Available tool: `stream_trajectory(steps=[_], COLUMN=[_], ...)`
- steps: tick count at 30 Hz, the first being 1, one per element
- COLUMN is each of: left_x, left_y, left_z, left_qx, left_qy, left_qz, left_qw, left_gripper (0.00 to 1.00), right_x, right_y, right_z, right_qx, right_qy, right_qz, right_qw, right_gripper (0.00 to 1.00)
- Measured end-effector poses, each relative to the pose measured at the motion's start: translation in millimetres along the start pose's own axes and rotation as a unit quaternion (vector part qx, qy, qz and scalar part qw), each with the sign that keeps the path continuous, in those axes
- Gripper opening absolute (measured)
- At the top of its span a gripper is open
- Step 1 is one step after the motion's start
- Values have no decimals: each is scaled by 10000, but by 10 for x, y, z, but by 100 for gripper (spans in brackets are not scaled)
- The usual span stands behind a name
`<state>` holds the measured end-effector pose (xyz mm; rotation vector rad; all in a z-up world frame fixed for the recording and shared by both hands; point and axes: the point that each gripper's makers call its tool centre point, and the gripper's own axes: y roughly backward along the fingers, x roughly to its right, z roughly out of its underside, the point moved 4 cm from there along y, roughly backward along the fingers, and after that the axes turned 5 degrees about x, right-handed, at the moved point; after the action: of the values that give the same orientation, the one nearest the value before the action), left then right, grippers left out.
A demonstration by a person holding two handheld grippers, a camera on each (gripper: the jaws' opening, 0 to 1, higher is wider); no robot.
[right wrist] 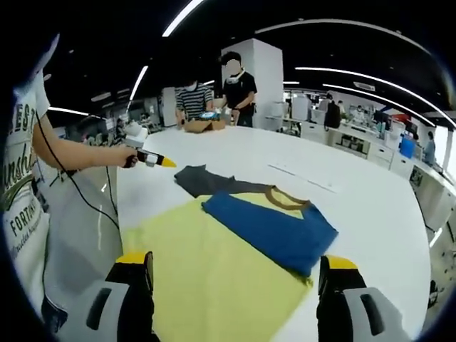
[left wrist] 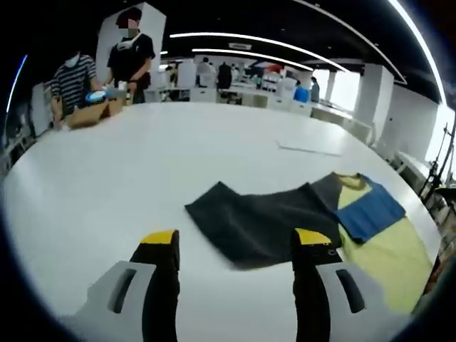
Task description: Fold the garment on the visible template until the final outline fits inside the template.
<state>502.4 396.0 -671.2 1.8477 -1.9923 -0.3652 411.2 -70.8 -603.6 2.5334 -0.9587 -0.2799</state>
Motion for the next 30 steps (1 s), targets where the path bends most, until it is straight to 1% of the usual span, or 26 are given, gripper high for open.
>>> stream_trajectory(steps=[3,6,8,13,17,21,24,26,27,28,29,30], left_x=[-56,-125,-155,-161,-175,-188,-190,-213,-213,-221,-242,-208], left_y=[-65,-144,-203,-313,-379,-409,-406,-402,-400,-403,-403,-356], left_z=[75,97,102,144,214,264,268,293,322,338,308,325], left_qx=[-157,-89,-36,-80,-119,-178,-175,-211,-288,-307,-159,-230], left_qy=[-60,-31,98,59,-15,-47,-11,94,192,229,138,122], left_qz=[-105,-217,-237,-319,-381,-420,-425,-478,-487,-506,-506,-485], left_qw=[9998,9997,9997,9994,9992,9989,9989,9986,9982,9980,9985,9985], left_gripper=[51,43,37,30,25,22,17,14,13,13,12,11], right_x=[15,33,42,26,5,-42,-69,-73,-74,-73,-72,-75], right_y=[-24,-37,-45,-58,-52,-45,-40,-36,-35,-33,-27,-23], right_z=[19,54,84,105,119,119,120,131,140,146,155,158], right_qx=[7,-46,-95,-87,-66,-9,11,-5,-18,-33,-51,-55], right_qy=[-17,-51,-103,-175,-108,-132,-126,-127,-110,-103,-94,-87], right_qz=[-20,12,47,59,25,-86,-121,-123,-116,-107,-96,-97], right_qw=[10000,10000,9999,9998,9999,9999,9998,9998,9999,9999,9999,9999], right_gripper=[96,95,93,92,92,93,93,93,94,94,94,94])
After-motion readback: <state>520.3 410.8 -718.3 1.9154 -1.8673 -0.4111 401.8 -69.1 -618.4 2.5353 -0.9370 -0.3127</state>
